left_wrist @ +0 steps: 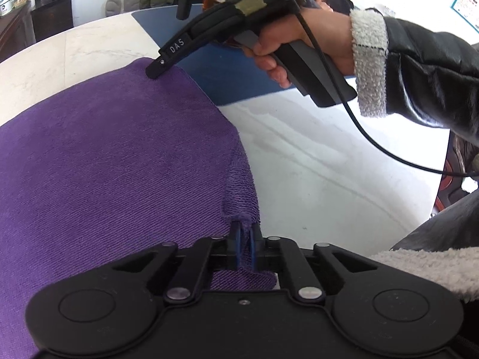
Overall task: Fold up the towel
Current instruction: 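Close the left gripper on the purple towel edge while the right gripper approaches, then close the right gripper on the towel edge beside the left gripper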
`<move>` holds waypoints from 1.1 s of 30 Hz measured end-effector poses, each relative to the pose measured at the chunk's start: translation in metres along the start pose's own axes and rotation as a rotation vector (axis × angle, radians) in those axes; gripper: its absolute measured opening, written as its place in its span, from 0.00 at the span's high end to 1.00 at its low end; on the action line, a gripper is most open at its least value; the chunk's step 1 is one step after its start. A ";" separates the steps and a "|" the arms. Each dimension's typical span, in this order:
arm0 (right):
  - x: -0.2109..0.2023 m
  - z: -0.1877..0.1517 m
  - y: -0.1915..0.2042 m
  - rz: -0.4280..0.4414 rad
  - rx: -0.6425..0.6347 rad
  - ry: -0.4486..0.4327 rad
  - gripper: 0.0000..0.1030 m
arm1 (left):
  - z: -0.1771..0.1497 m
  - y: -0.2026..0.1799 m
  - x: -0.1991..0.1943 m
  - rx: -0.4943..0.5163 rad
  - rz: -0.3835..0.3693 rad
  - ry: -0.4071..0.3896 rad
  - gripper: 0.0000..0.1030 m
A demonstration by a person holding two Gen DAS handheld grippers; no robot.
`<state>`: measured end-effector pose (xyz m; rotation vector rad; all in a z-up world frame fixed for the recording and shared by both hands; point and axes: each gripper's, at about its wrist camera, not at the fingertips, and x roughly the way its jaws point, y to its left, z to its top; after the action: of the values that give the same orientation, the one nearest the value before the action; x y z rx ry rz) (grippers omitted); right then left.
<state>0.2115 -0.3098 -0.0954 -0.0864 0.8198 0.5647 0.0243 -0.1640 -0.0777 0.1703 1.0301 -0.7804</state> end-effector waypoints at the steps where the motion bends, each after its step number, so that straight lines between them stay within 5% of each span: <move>1: -0.001 0.000 0.000 0.001 0.003 -0.004 0.95 | 0.000 0.000 -0.001 -0.003 0.002 -0.004 0.95; 33: -0.008 -0.006 0.003 0.004 0.076 -0.034 0.95 | -0.005 0.007 -0.013 -0.061 0.019 -0.019 0.94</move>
<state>0.2022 -0.3125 -0.0937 -0.0058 0.8080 0.5373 0.0216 -0.1503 -0.0705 0.1201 1.0319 -0.7307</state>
